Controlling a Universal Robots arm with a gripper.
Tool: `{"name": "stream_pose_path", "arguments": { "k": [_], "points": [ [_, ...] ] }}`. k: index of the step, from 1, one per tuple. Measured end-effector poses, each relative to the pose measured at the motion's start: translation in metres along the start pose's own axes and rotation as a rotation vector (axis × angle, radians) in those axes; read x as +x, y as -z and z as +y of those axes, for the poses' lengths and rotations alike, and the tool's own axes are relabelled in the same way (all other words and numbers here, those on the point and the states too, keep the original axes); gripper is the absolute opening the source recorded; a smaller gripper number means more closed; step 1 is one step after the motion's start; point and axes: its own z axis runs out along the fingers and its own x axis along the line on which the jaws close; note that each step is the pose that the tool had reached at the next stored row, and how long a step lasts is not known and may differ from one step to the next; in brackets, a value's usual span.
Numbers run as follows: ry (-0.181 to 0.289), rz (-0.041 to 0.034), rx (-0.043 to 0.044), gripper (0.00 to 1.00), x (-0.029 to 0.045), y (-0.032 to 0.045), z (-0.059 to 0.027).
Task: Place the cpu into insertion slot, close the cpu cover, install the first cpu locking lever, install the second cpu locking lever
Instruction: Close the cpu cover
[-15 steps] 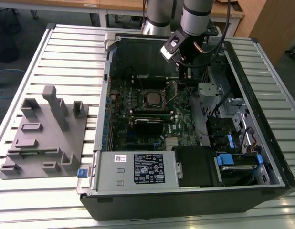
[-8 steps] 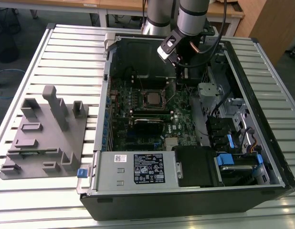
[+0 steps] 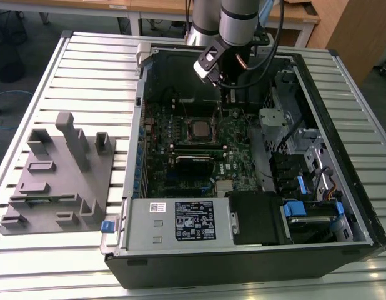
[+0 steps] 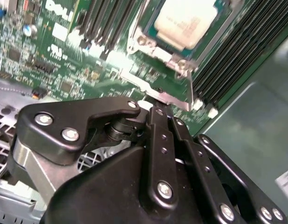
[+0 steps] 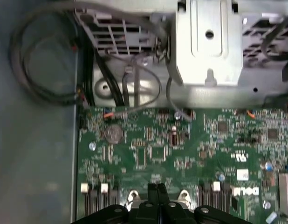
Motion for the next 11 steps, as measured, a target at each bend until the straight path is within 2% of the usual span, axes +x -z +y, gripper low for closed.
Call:
{"name": "stream_pose_path", "arguments": {
  "k": [11],
  "points": [
    [0.0, -0.0001, -0.0043, 0.1, -0.0002, 0.001, -0.0191]
  ]
}}
